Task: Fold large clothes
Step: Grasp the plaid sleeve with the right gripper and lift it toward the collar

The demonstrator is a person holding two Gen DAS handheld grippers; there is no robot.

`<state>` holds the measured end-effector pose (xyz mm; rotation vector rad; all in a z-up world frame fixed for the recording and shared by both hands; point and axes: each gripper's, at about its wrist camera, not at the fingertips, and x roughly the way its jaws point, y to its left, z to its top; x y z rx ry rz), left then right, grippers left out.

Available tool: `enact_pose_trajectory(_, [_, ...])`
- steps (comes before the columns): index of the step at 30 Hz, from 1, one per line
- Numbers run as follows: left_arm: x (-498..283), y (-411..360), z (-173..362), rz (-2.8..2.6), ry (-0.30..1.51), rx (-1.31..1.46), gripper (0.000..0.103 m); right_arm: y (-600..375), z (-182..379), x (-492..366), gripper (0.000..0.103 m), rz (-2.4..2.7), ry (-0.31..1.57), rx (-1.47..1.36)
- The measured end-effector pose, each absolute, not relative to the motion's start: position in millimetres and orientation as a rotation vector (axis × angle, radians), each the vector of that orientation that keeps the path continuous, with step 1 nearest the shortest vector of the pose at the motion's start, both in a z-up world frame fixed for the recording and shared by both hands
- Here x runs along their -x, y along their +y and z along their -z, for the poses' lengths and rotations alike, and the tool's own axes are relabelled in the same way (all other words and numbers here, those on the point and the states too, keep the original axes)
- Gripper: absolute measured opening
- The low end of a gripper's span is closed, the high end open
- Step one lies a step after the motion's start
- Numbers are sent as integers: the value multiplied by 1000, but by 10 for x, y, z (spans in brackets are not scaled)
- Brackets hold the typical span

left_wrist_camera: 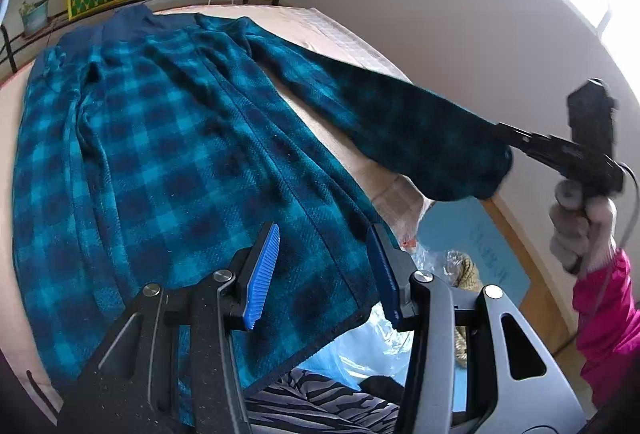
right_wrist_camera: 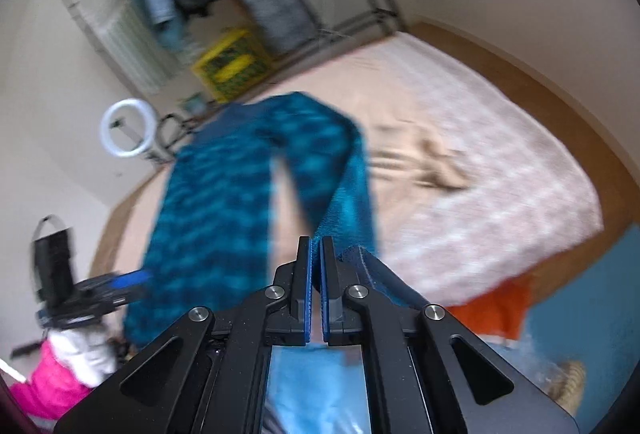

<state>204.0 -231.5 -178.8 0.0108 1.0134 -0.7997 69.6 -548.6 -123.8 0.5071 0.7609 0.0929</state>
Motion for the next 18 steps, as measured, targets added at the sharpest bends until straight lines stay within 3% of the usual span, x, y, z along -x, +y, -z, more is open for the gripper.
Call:
enact_pose_trajectory(9, [-2310, -2072, 1749, 782, 1035, 138, 47, -4366, 1059, -1002, 2, -408, 754, -438])
enact_pose_trajectory(16, [-2591, -2067, 1925, 778, 1114, 281, 47, -3792, 1681, -1275, 2, -581, 925, -353])
enact_pose_trajectory(18, [-2638, -2123, 2027, 777, 1142, 282, 47, -3699, 1790, -1290, 7, -620, 966, -306])
